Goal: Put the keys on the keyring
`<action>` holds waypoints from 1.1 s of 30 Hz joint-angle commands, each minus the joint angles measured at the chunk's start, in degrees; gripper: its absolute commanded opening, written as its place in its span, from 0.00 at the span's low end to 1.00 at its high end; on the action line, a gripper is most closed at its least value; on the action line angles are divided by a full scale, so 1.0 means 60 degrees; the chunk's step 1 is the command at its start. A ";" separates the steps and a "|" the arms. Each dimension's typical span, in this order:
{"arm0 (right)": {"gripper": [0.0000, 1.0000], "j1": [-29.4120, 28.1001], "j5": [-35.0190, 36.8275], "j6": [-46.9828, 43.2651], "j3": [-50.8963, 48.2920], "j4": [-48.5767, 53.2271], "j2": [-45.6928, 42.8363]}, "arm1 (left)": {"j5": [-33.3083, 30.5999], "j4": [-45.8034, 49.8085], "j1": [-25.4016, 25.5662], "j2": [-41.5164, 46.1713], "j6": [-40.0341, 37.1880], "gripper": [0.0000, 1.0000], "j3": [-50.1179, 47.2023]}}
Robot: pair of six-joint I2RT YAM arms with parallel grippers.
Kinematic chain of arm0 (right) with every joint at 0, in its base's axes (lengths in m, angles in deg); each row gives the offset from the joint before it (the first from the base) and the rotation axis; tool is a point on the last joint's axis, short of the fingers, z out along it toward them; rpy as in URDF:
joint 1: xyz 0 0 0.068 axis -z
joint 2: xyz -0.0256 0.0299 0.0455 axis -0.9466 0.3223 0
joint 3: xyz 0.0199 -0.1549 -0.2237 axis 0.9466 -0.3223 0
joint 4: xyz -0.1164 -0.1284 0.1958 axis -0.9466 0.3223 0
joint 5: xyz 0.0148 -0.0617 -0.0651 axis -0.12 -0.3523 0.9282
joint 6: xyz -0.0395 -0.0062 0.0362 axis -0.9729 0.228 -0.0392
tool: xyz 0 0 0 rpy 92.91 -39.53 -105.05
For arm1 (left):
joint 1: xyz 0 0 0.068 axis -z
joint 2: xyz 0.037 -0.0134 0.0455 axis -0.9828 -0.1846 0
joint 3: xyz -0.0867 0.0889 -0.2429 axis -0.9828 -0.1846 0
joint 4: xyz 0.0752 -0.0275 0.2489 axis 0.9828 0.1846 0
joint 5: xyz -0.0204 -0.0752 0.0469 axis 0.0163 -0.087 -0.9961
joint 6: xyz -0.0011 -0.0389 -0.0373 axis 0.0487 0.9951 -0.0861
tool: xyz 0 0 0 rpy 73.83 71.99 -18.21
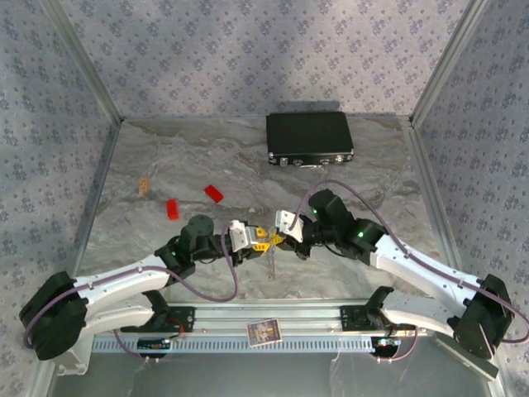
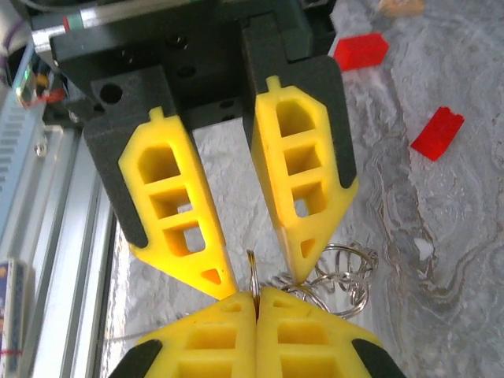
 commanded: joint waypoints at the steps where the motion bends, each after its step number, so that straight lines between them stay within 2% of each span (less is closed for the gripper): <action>1: 0.00 -0.0317 0.0655 -0.0869 0.0758 0.1445 0.0341 | 0.0290 0.0747 0.0051 0.0056 -0.0381 0.23 0.0452; 4: 0.00 -0.0496 0.0911 -0.1056 0.1136 0.1836 0.0612 | 0.0342 0.0945 0.0054 0.0038 -0.0465 0.16 0.0554; 8: 0.00 -0.0534 0.0781 -0.1029 0.1243 0.1859 0.0619 | 0.0378 0.0964 0.0051 0.0099 -0.0478 0.00 0.0517; 9: 0.00 -0.0520 0.0705 -0.0926 0.1173 0.1698 0.0541 | 0.0393 0.0955 0.0052 0.0107 -0.0472 0.00 0.0497; 11: 0.23 -0.0428 0.0663 -0.0572 0.0867 0.1233 0.0272 | 0.0416 0.0813 0.0053 0.0135 -0.0398 0.00 0.0417; 12: 0.31 -0.0314 0.0617 -0.0351 0.0634 0.0944 0.0048 | 0.0399 0.0672 0.0059 0.0169 -0.0326 0.00 0.0330; 13: 0.33 -0.0182 0.0577 -0.0092 0.0315 0.0592 -0.0220 | 0.0380 0.0464 0.0054 0.0197 -0.0227 0.00 0.0228; 16: 0.34 0.0096 0.0608 0.0786 -0.0759 -0.0633 -0.1055 | 0.0348 -0.0311 0.0064 0.0246 0.0138 0.00 -0.0105; 20: 0.32 0.0010 0.1025 0.1582 -0.1935 -0.1776 -0.1668 | 0.0301 -0.1001 0.0054 0.0189 0.0451 0.00 -0.0359; 25: 0.33 -0.0230 0.1081 0.2241 -0.2695 -0.2938 -0.1537 | 0.0279 -0.1504 0.0054 0.0112 0.0642 0.00 -0.0512; 33: 0.38 -0.0455 0.0950 0.2508 -0.2957 -0.3862 -0.0991 | 0.0205 -0.2013 0.0059 0.0038 0.0882 0.00 -0.0644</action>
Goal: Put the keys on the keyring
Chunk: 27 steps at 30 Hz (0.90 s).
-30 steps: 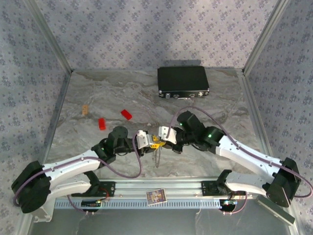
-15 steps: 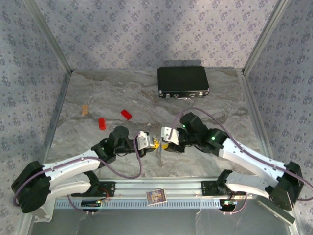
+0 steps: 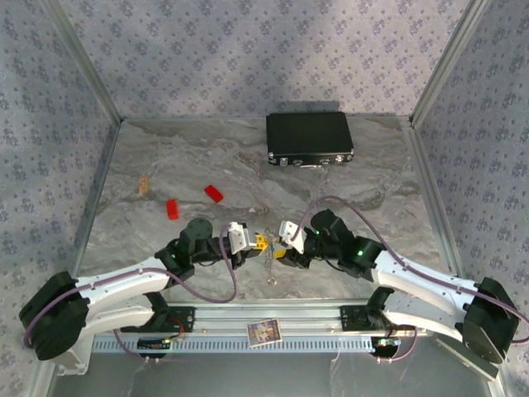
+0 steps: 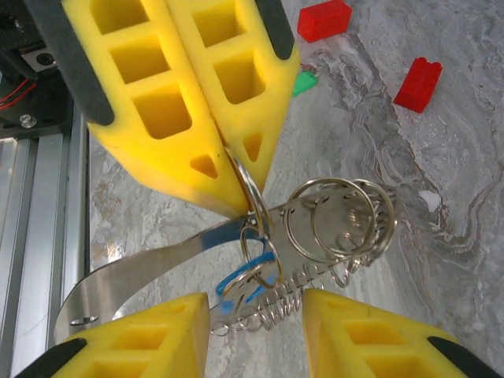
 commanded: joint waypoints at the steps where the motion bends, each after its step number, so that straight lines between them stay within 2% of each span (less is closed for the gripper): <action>1: 0.39 -0.0101 -0.0078 0.0393 -0.0119 -0.0880 0.0154 | 0.0020 -0.0945 0.0030 0.0034 0.0239 0.00 -0.0045; 4: 0.38 -0.0148 0.0113 0.0476 -0.0157 -0.1187 0.0356 | -0.0023 -0.1212 0.0032 -0.0007 0.0392 0.00 -0.0105; 9: 0.32 -0.0208 0.0569 0.0592 -0.0257 -0.1689 0.0582 | -0.0085 -0.1516 0.0030 -0.0124 0.0570 0.00 -0.0142; 11: 0.25 -0.0235 0.0861 0.0570 -0.0260 -0.1668 0.0590 | -0.0141 -0.1531 0.0038 -0.0128 0.0574 0.00 -0.0152; 14: 0.05 -0.0285 0.1432 0.0317 -0.0126 -0.1235 0.0522 | -0.0294 -0.1479 0.0032 -0.0098 0.0537 0.00 -0.0142; 16: 0.00 -0.0317 0.1619 0.0101 0.0006 -0.0919 0.0386 | -0.0423 -0.1349 0.0035 -0.0092 0.0496 0.00 -0.0120; 27: 0.00 -0.0327 0.1948 -0.0778 0.1198 0.1476 -0.0299 | -0.0649 -0.0188 0.0043 0.0029 -0.0082 0.00 0.0165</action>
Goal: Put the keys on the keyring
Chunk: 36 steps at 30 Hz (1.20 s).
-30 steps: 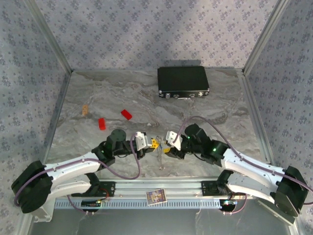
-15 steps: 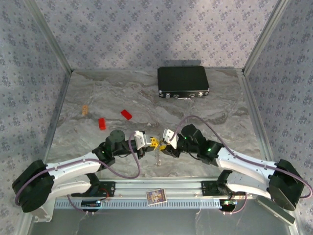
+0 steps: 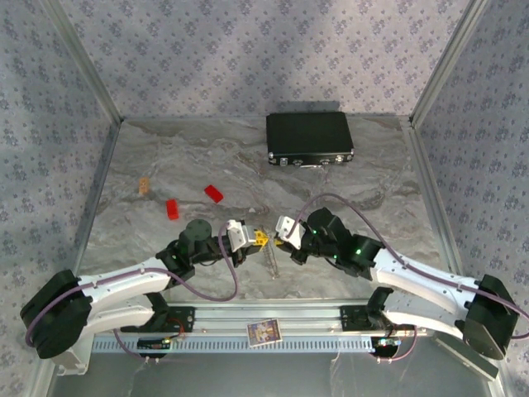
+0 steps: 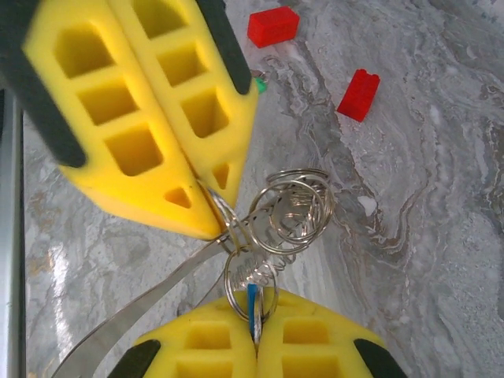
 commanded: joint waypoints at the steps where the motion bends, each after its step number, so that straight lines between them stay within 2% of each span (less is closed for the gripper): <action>1: 0.00 0.0000 0.0343 -0.0395 0.0639 0.1019 -0.0311 | -0.0033 0.0402 0.0035 0.0176 -0.0321 0.00 0.0344; 8: 0.00 -0.0020 0.0337 -0.0650 0.1087 0.1448 -0.0143 | -0.0037 0.0437 0.0031 0.0171 -0.0351 0.00 0.0388; 9: 0.00 -0.0022 0.0348 -0.0654 0.1135 0.1494 -0.0115 | -0.0070 0.0464 0.0035 0.0168 -0.0331 0.04 0.0402; 10: 0.00 -0.0033 0.0396 -0.0668 0.1215 0.1566 -0.0071 | -0.0127 0.0490 0.0029 0.0179 -0.0305 0.10 0.0403; 11: 0.00 -0.0040 0.0440 -0.0684 0.1293 0.1657 -0.0038 | -0.0156 0.0474 0.0034 0.0243 -0.0264 0.21 0.0385; 14: 0.00 -0.0048 0.0605 -0.0772 0.1546 0.2027 -0.0016 | -0.0356 0.0426 0.0044 0.0547 -0.0213 0.38 0.0241; 19: 0.00 -0.0045 0.1023 -0.0891 0.1905 0.2596 -0.0027 | -0.1150 0.0651 0.0018 0.1736 -0.0270 0.52 -0.0105; 22: 0.00 -0.0057 0.1105 -0.0887 0.2144 0.2715 0.0073 | -0.2124 0.0894 0.0013 0.2720 -0.0274 0.56 -0.0310; 30: 0.00 -0.0646 0.0581 -0.0911 0.3244 0.2141 0.1506 | -0.7017 0.2429 -0.0221 0.5635 0.0103 0.63 -0.0322; 33: 0.00 -0.0985 0.0132 -0.0909 0.3806 0.1547 0.2368 | -0.7897 0.3110 -0.0674 0.6601 0.0556 0.64 -0.0229; 36: 0.00 -0.1154 -0.0505 -0.0454 0.4209 0.0574 0.3154 | -0.8330 0.3719 -0.1163 0.7391 0.1091 0.66 -0.0105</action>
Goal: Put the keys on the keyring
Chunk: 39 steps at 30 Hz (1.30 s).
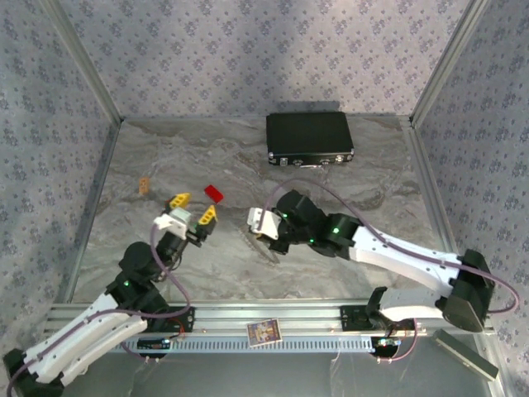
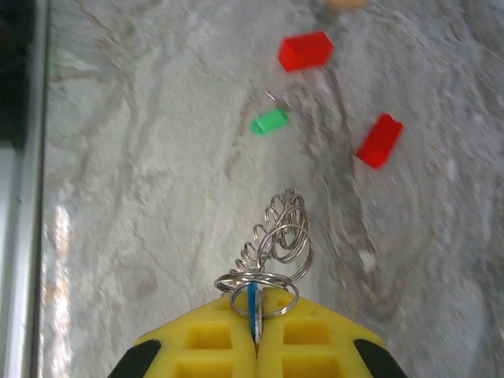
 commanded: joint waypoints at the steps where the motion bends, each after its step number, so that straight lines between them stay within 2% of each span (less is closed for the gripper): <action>1: 0.00 -0.0135 -0.0987 0.0504 0.0579 -0.1566 0.0605 | -0.1419 0.1050 -0.0463 0.0660 0.0813 0.66 0.0261; 3: 0.00 -0.0112 -0.1072 0.0844 0.0572 -0.2159 0.1008 | -0.1485 0.1365 -0.0706 0.0923 0.1080 0.67 0.0333; 7: 0.00 0.0184 -0.0816 0.1244 0.0212 -0.2193 0.1460 | -0.1413 0.1720 -0.0894 0.0924 0.1322 0.67 0.0422; 16: 0.00 0.1272 -0.0096 0.0657 -0.0900 -0.0401 0.1358 | -0.1220 0.1644 -0.1024 -0.0036 0.1695 0.67 0.0431; 21: 0.00 0.1678 0.0970 -0.0515 -0.1083 0.0995 0.1439 | -0.1093 0.1572 -0.1111 -0.0611 0.1848 0.67 0.0511; 26: 0.00 0.1720 0.2067 -0.0992 -0.1094 0.1833 0.1507 | -0.1001 0.1426 -0.1170 -0.1173 0.1996 0.67 0.0577; 39: 0.03 0.1839 0.4411 -0.1648 -0.1303 0.2510 0.2441 | -0.0719 0.0988 -0.1301 -0.2620 0.2336 0.67 0.0818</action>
